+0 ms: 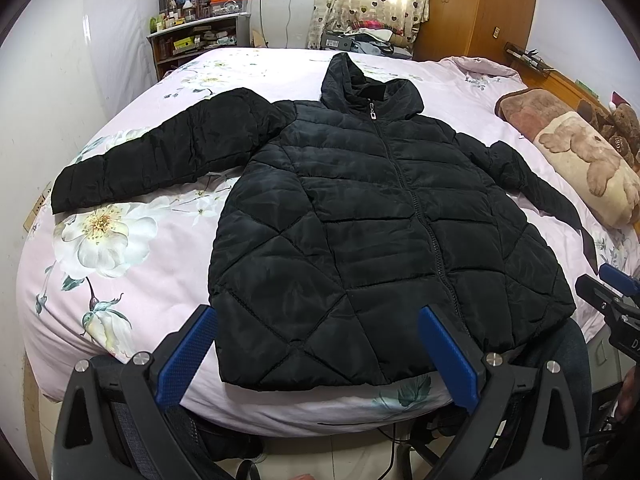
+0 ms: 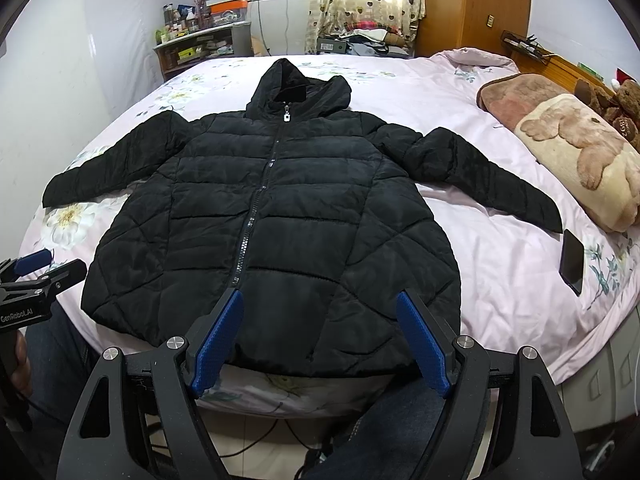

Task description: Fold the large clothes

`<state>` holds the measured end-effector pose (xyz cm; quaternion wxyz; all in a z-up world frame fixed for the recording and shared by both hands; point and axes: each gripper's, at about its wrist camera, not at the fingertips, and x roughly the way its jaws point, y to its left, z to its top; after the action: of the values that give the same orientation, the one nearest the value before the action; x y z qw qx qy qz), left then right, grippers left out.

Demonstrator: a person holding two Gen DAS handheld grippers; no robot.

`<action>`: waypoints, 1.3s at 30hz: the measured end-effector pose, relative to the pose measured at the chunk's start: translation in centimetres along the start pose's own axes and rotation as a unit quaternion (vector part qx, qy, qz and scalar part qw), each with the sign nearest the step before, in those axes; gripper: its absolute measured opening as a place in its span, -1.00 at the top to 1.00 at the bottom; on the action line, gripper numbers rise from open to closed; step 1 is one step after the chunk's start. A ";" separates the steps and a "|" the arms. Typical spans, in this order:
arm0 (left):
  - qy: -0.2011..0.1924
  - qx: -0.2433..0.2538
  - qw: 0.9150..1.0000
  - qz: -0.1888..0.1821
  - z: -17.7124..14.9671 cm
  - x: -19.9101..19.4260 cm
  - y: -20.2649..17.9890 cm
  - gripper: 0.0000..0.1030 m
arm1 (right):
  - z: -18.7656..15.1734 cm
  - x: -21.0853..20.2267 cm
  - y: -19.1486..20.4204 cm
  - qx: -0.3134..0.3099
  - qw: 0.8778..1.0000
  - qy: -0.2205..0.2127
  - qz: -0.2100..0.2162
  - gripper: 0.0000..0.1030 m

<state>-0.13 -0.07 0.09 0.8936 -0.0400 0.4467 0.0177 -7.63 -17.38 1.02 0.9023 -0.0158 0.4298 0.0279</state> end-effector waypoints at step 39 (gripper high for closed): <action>-0.001 -0.002 1.000 -0.003 -0.1 -0.1 -0.3 -0.97 | 0.1 -0.1 0.1 -0.001 1.000 0.000 0.000 -0.53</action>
<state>-0.26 -0.33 0.15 0.8938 -0.0426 0.4461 0.0160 -7.63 -17.27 1.11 0.9022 -0.0168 0.4300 0.0282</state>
